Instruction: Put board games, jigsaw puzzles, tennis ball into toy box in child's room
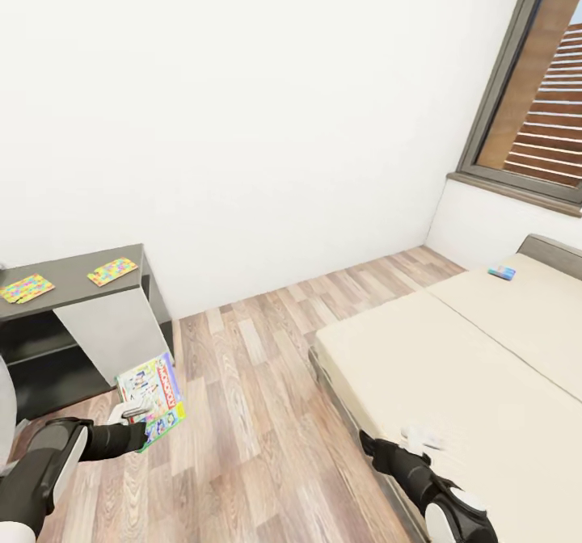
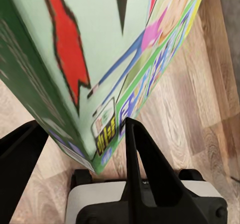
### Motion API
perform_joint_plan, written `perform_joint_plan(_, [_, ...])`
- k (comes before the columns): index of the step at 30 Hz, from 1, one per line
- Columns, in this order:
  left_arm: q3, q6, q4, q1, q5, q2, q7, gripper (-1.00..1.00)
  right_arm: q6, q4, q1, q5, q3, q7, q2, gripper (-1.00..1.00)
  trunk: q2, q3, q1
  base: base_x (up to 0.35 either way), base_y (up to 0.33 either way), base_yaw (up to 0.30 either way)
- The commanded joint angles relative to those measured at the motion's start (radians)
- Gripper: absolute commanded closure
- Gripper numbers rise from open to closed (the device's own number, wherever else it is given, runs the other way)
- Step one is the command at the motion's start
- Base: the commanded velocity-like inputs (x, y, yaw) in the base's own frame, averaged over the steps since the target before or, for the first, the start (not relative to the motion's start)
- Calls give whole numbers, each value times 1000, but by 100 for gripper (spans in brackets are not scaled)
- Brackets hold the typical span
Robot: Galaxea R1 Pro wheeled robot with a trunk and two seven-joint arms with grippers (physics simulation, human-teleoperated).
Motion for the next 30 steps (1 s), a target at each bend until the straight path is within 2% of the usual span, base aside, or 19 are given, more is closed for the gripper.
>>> perform_joint_plan(1, [2, 8, -1, -1, -2, 0, -4, 100, 22, -2, -8, -10, 12, -42, 15, -100, -2, 0, 1, 0, 0, 73])
perform_joint_plan(3, [3, 28, -1, -1, -1, -2, -3, 100, 50, -2, -21, -10, 53, -92, 32, -100, -2, 3, 1, 0, 0, 82])
perform_joint_plan(7, [3, 45, 0, -1, -7, -17, 1, 100, 61, -2, -30, -10, 102, -144, 45, -100, -2, 9, 1, 0, 0, 107])
perform_joint_plan(12, [2, 46, -2, -1, -9, -28, 5, 100, 67, 0, -37, -13, 140, -214, 50, -100, -2, 17, 1, 0, 0, 136])
perform_joint_plan(18, [2, 42, -3, -1, -4, -33, 4, 100, 70, 1, -46, -19, 157, -256, 52, -100, -2, 26, 1, 0, 0, 151])
perform_joint_plan(30, [9, 42, -4, -1, 0, -26, -3, 100, 78, 3, -48, -16, 161, -263, 58, -100, -2, 44, 1, 0, 0, 166])
